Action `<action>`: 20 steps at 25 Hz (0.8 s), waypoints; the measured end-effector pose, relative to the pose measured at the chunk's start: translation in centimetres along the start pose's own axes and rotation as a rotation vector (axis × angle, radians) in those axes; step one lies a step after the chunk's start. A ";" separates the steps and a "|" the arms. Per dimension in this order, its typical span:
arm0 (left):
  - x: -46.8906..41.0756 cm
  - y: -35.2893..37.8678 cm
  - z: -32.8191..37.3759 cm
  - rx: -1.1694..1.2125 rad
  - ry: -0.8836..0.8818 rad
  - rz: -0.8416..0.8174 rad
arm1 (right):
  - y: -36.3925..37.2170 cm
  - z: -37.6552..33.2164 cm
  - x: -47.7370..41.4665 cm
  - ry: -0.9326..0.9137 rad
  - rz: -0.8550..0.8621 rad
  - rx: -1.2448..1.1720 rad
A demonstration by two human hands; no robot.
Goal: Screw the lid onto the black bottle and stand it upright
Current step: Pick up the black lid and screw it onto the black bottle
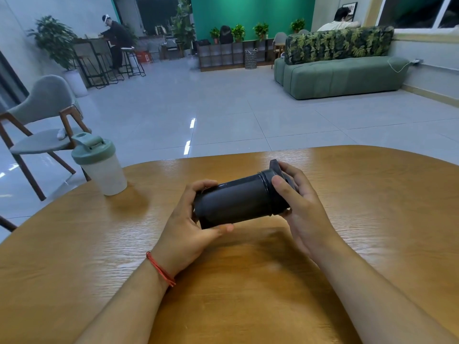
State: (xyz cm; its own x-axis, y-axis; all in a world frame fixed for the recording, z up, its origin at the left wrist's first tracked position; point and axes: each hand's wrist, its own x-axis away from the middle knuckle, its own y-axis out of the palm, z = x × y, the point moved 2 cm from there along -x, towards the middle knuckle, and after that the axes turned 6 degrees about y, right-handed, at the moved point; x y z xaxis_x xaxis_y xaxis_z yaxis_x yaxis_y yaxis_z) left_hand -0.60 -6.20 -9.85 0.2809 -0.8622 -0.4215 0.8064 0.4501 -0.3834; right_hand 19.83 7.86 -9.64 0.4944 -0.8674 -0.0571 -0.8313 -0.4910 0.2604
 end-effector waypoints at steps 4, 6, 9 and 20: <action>-0.2 0.6 -0.4 0.304 -0.217 0.028 | 0.3 -0.1 0.1 0.008 0.028 -0.042; -0.4 0.7 -1.2 0.456 -0.352 0.074 | 0.2 -0.3 0.0 0.009 0.031 -0.054; -0.5 1.0 -0.8 0.256 -0.320 0.024 | -0.1 -0.3 -0.1 0.006 0.030 -0.025; -0.8 0.0 -0.3 0.221 -0.204 0.086 | -0.5 0.2 -0.4 -0.022 -0.048 0.053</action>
State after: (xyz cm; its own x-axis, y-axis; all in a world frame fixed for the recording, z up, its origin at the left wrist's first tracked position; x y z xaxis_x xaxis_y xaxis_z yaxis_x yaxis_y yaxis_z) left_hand -0.94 -5.42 -9.76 0.4332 -0.8621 -0.2628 0.8627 0.4810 -0.1558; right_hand 19.98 8.38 -9.94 0.5284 -0.8443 -0.0895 -0.8196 -0.5348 0.2056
